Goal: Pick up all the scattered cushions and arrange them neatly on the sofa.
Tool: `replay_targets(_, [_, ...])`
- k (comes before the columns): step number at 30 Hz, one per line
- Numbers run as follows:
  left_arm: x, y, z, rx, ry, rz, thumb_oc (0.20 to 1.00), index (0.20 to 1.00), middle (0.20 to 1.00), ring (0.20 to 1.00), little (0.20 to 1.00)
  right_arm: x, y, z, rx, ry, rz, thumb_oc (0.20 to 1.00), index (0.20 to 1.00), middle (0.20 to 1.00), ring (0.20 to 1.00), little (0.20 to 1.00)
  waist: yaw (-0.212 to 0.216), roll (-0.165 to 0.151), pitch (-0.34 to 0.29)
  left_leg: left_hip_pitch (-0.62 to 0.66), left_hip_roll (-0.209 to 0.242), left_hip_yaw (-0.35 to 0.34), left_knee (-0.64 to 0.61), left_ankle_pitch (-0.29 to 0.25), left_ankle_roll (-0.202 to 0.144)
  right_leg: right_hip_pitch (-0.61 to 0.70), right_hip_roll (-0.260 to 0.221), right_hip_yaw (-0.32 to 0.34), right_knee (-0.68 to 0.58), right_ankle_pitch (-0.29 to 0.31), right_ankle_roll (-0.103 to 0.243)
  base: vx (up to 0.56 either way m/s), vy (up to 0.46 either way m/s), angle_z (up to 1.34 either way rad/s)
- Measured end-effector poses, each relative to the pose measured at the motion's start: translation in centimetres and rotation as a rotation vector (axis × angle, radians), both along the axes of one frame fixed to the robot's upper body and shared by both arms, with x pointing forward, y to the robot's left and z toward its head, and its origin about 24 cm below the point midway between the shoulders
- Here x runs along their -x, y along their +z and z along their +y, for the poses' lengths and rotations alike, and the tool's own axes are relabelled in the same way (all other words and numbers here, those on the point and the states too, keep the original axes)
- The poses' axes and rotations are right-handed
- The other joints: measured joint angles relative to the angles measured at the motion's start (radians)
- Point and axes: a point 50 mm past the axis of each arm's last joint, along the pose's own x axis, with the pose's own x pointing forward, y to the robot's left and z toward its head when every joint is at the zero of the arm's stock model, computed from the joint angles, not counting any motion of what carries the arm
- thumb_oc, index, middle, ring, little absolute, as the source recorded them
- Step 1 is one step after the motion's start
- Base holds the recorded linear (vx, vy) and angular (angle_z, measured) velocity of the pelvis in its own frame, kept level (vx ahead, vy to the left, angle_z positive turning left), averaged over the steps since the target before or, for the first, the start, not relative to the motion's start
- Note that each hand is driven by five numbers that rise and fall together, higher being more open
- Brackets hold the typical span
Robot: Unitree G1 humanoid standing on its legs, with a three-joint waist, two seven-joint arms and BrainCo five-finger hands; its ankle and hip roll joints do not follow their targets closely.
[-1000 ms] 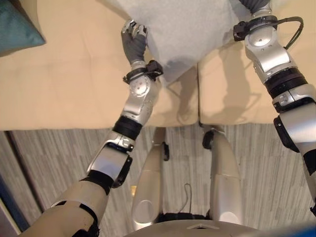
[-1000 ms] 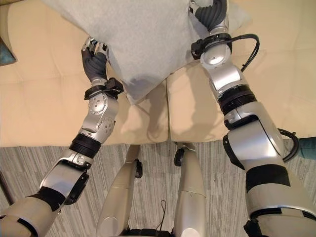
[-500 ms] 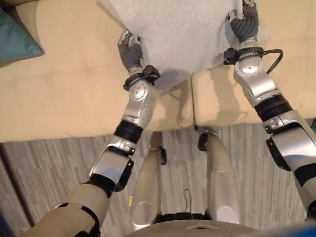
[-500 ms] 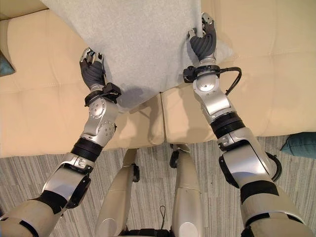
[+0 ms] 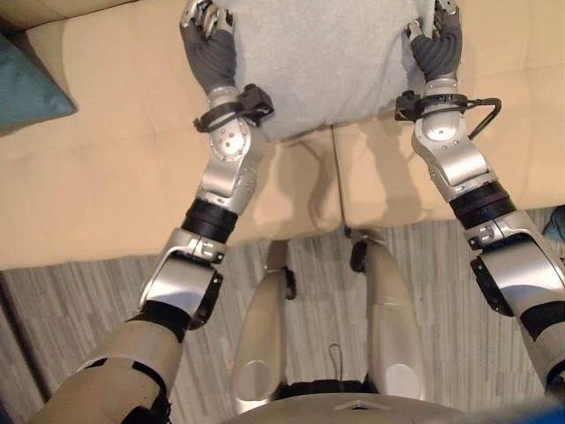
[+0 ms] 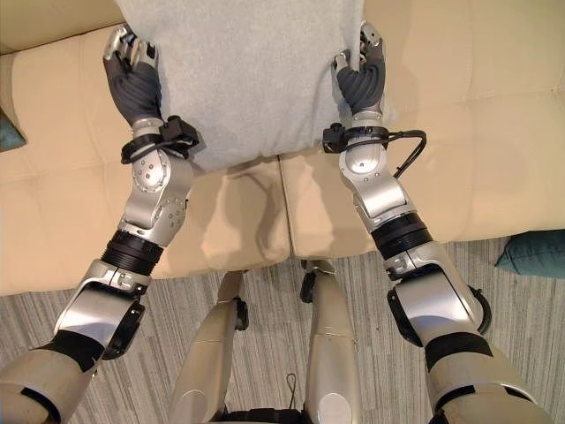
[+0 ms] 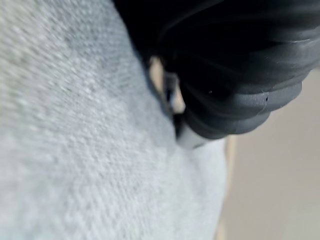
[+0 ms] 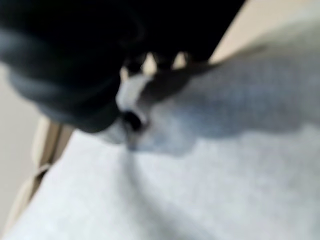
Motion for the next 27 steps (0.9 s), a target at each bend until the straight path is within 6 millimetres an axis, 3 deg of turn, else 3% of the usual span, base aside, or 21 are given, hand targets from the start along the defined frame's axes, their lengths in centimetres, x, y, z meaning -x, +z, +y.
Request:
replay_targets(7, [0.4, 4.6, -0.7, -0.025, 0.037, -0.115, 0.2, 0.2, 0.2, 0.2, 0.2, 0.4, 3.0, 0.4, -0.02, -0.058, -0.112, 0.2, 0.2, 0.2, 0.2, 0.2, 0.005, 0.0, 0.0, -0.001, 0.0, -0.001, 0.001, 0.0, 0.0, 0.003, 0.0, -0.002, -0.005, 0.005, -0.004, 0.01, 0.0, 0.0])
replay_targets(14, [0.0, 8.7, -1.1, -0.024, 0.1, -0.154, 0.2, 0.2, 0.2, 0.2, 0.2, 1.3, 9.2, 1.3, -0.039, -0.139, -0.287, 0.2, 0.2, 0.2, 0.2, 0.2, 0.008, 0.003, -0.002, -0.027, 0.002, -0.013, 0.007, 0.001, -0.001, -0.011, -0.001, -0.014, -0.008, 0.006, -0.004, 0.03, -0.009, 0.03])
replay_targets(19, [-1.0, 10.4, -1.3, -0.08, 0.164, -0.113, 0.2, 0.2, 0.2, 0.2, 0.2, 1.0, 12.2, 1.6, 0.035, -0.234, -0.315, 0.2, 0.2, 0.2, 0.2, 0.2, 0.014, 0.004, -0.002, -0.088, 0.005, -0.032, 0.029, 0.002, -0.003, -0.053, -0.002, -0.031, -0.008, 0.008, -0.008, 0.02, -0.012, 0.07])
replay_targets(27, [-1.6, 13.0, 0.2, -0.29, 0.295, -0.066, 0.2, 0.2, 0.2, 0.2, 0.2, -0.1, 11.9, 1.7, 0.12, -0.257, -0.236, 0.2, 0.2, 0.2, 0.2, 0.2, 0.041, 0.005, -0.002, -0.168, 0.003, -0.037, 0.035, 0.007, -0.011, -0.134, -0.005, -0.033, -0.003, 0.013, -0.013, 0.04, -0.007, 0.01])
